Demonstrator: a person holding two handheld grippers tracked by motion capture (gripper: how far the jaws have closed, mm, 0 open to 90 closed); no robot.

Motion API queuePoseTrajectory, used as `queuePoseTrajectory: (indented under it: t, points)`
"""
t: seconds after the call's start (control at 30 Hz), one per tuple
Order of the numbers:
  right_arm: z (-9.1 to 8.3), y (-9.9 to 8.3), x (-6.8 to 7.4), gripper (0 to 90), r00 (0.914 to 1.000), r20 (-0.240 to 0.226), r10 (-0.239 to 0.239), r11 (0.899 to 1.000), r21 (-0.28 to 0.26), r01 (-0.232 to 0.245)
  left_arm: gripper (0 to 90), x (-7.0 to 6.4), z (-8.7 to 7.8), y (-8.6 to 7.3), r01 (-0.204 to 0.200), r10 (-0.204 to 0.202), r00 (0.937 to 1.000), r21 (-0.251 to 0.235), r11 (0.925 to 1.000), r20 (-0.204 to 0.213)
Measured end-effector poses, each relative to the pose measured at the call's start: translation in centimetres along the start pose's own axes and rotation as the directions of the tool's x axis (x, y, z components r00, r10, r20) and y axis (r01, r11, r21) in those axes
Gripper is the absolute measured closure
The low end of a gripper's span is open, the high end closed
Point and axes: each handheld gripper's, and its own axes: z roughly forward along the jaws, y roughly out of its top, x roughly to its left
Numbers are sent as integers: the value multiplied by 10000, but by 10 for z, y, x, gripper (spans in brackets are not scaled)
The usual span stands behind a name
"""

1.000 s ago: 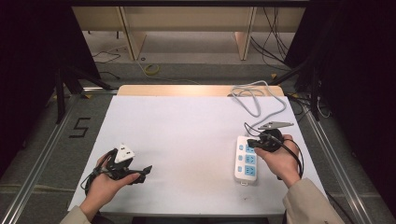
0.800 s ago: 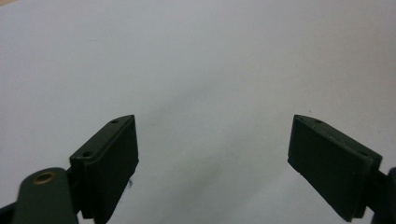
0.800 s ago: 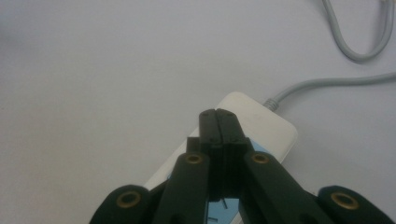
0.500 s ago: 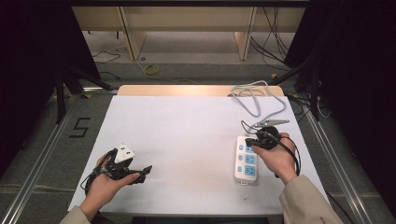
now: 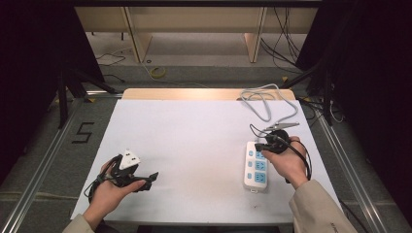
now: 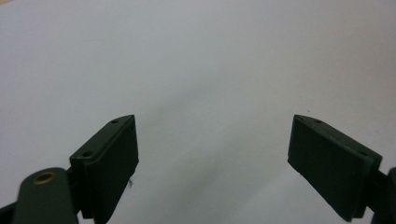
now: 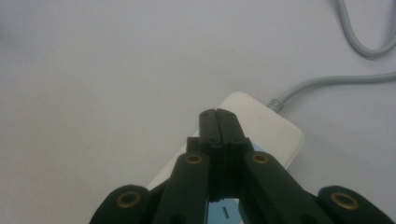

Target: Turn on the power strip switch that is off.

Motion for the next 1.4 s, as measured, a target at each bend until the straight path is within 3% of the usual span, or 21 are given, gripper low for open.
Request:
queuePoseTrajectory:
  t: [1.4]
  points:
    - [24, 7, -2, 900, 9999, -89, 88, 9970, 775, -81, 159, -1, 0, 0, -179, 179, 9998, 75, 9998, 6]
